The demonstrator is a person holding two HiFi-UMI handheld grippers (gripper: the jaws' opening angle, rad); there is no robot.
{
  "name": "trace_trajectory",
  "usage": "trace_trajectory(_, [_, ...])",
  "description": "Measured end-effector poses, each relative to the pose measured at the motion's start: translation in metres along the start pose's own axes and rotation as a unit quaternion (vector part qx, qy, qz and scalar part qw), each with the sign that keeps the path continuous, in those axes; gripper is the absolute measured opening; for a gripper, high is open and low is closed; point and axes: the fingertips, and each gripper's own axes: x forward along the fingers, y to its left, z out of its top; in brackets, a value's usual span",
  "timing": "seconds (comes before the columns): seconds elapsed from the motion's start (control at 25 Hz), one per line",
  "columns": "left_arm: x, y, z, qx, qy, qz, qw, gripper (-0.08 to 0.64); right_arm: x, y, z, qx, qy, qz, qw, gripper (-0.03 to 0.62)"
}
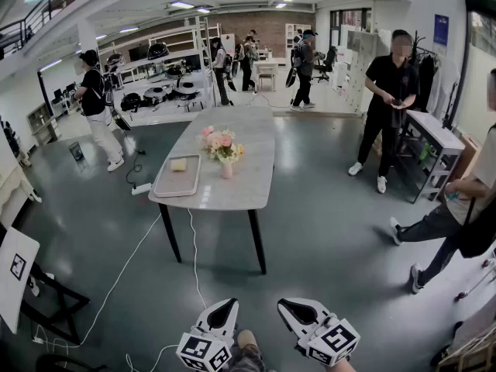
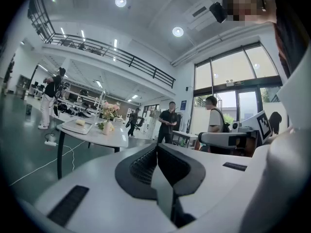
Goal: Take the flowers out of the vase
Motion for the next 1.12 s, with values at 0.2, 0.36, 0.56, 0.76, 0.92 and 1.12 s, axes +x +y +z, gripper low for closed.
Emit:
trace_trajectory(0.2, [0.006, -0.004, 0.005, 0.0, -0.001, -0.002, 1.0, 0.014, -0.002, -0.006, 0.006, 0.0, -0.003, -0.002, 1.0, 0.028])
trace_trajectory(0.36, [0.011, 0.0, 0.004, 0.003, 0.0, 0.004, 1.0, 0.014, 0.003, -0.011, 0.002, 0.0, -0.002, -0.001, 1.0, 0.026])
trace_trajectory(0.56, [0.023, 0.006, 0.005, 0.003, 0.006, 0.008, 0.9999, 0.014, 0.012, -0.019, 0.003, 0.001, 0.005, 0.004, 1.0, 0.027])
trace_trajectory(0.76, [0.037, 0.027, 0.01, -0.001, 0.013, 0.014, 0.9998, 0.014, 0.037, -0.032, 0.003, 0.006, 0.013, 0.006, 1.0, 0.028])
trace_trajectory(0.92, [0.052, 0.048, 0.013, -0.008, 0.019, 0.018, 0.9996, 0.014, 0.058, -0.045, 0.005, 0.012, 0.015, 0.004, 1.0, 0.028])
trace_trajectory(1.12, [0.082, 0.069, 0.028, -0.01, 0.022, 0.006, 0.9997, 0.014, 0.087, -0.071, 0.018, 0.015, 0.017, -0.007, 1.0, 0.028])
